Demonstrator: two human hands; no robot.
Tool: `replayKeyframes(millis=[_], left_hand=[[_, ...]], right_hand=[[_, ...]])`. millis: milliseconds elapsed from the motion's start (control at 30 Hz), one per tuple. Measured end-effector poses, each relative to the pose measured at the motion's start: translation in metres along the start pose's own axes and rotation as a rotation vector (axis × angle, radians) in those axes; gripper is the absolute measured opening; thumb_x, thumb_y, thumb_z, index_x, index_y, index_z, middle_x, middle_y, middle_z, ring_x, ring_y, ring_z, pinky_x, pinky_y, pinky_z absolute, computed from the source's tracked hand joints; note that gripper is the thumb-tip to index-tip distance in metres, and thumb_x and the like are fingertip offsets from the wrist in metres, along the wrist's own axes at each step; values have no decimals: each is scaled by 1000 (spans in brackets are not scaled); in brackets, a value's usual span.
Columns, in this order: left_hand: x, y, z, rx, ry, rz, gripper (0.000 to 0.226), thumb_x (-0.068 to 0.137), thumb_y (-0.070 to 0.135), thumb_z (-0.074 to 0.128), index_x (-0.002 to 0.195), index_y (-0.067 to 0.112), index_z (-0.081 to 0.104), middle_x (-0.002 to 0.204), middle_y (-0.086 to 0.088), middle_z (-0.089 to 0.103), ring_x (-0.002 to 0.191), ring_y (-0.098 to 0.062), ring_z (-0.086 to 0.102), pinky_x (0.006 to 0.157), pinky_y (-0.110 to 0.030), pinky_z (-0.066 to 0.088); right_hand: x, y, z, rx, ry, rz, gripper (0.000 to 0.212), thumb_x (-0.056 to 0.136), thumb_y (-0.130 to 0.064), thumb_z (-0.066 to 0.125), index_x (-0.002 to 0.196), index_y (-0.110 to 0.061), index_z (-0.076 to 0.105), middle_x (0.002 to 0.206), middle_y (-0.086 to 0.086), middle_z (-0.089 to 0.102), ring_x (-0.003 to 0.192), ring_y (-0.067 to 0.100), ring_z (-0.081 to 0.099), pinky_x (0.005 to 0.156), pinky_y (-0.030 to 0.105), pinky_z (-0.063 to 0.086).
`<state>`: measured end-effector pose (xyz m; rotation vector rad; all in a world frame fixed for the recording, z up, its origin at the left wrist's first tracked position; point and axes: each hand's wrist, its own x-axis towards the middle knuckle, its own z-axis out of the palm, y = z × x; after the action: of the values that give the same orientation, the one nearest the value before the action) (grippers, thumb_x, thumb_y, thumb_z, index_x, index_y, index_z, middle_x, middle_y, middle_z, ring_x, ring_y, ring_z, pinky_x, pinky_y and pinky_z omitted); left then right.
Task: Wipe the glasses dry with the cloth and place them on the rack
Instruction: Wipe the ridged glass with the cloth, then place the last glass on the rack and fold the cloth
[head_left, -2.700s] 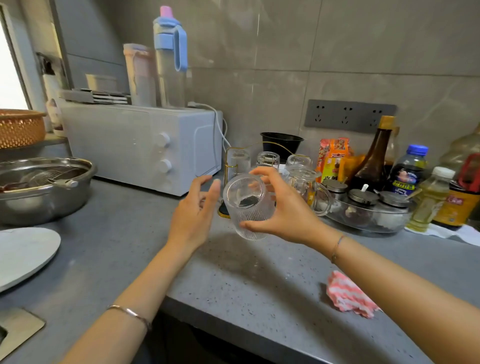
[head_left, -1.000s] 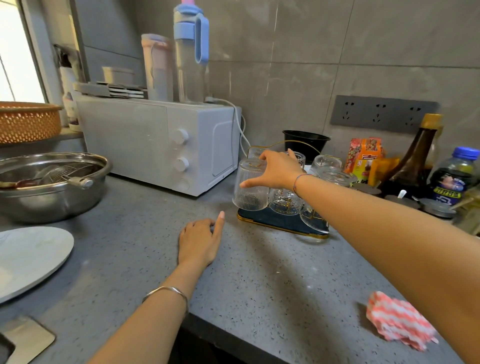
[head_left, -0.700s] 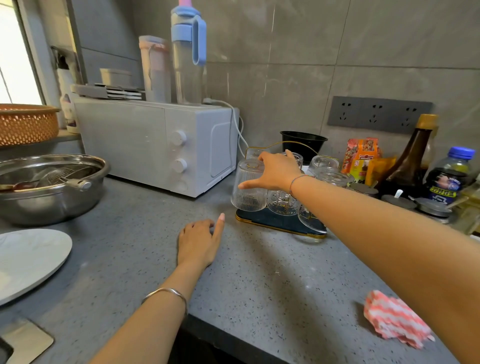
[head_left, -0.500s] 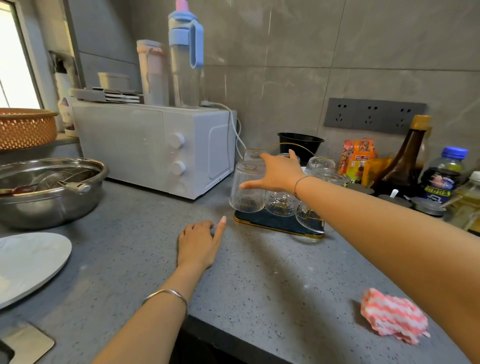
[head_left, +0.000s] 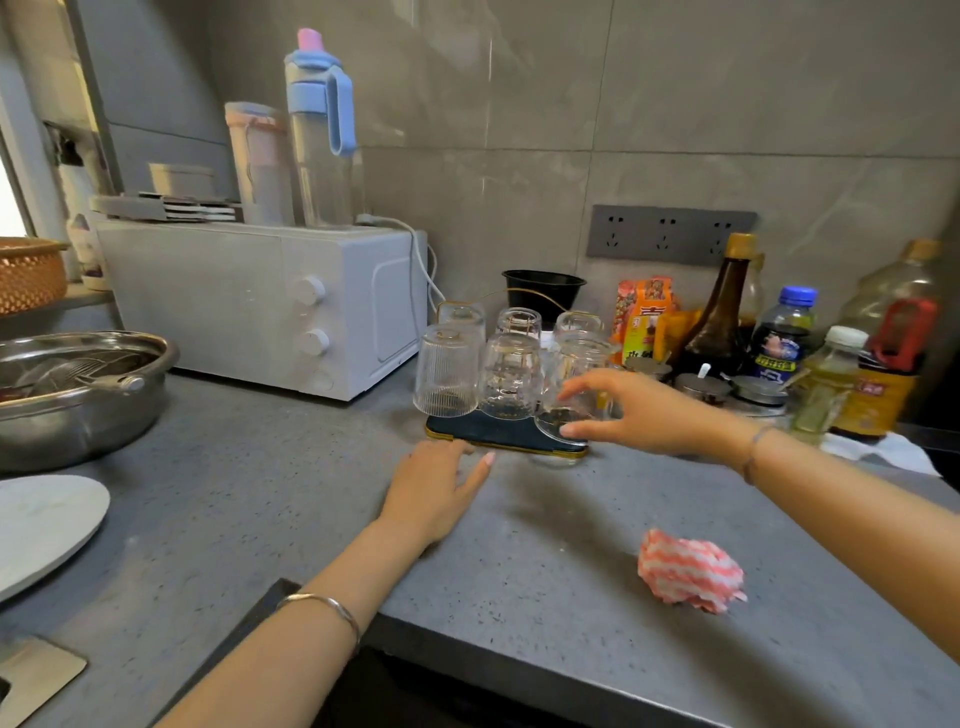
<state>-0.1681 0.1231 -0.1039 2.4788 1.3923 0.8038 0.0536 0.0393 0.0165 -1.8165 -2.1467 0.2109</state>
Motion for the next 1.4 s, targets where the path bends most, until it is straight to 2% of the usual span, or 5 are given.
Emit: replayKeyframes(millis=[467,667,867,1233,1400], left_hand=[[-37,146,38,-292,-361,51,48,93,52,52,73,11,68,65,-4,59,63,-21,53,59,-31,37],[-43,165,44,-519,-292,-18,12,86,28,72,80,20,65,82,-5,70,79,-17,65,77,-31,52],[-51,169,42,-776,-248,123,25,88,4,67,88,24,51,83,4,70,91,-15,68,83,-27,53],[-56,165,35,-641,-340,331,14,93,18,63,106,13,65,100,6,65,95,-4,61,93,-17,43],[-45,184,19,-963,-391,145,12,95,18,60,106,14,57,88,2,63,55,-3,59,52,-17,50]], right_hand=[[-125,73,53,96,22,308,33,88,-33,66,116,-17,62,100,-3,61,80,11,55,75,22,45],[-148,80,67,352,166,274,27,76,-20,79,83,-29,55,99,3,59,81,16,55,72,24,46],[-158,81,59,836,108,382,37,77,-19,76,105,-20,52,106,6,67,98,16,62,93,31,46],[-169,65,44,720,297,213,20,84,-30,62,93,-12,62,81,9,70,72,17,64,64,28,48],[-172,61,22,818,427,256,13,94,-25,55,99,-15,61,77,8,72,62,18,70,48,28,54]])
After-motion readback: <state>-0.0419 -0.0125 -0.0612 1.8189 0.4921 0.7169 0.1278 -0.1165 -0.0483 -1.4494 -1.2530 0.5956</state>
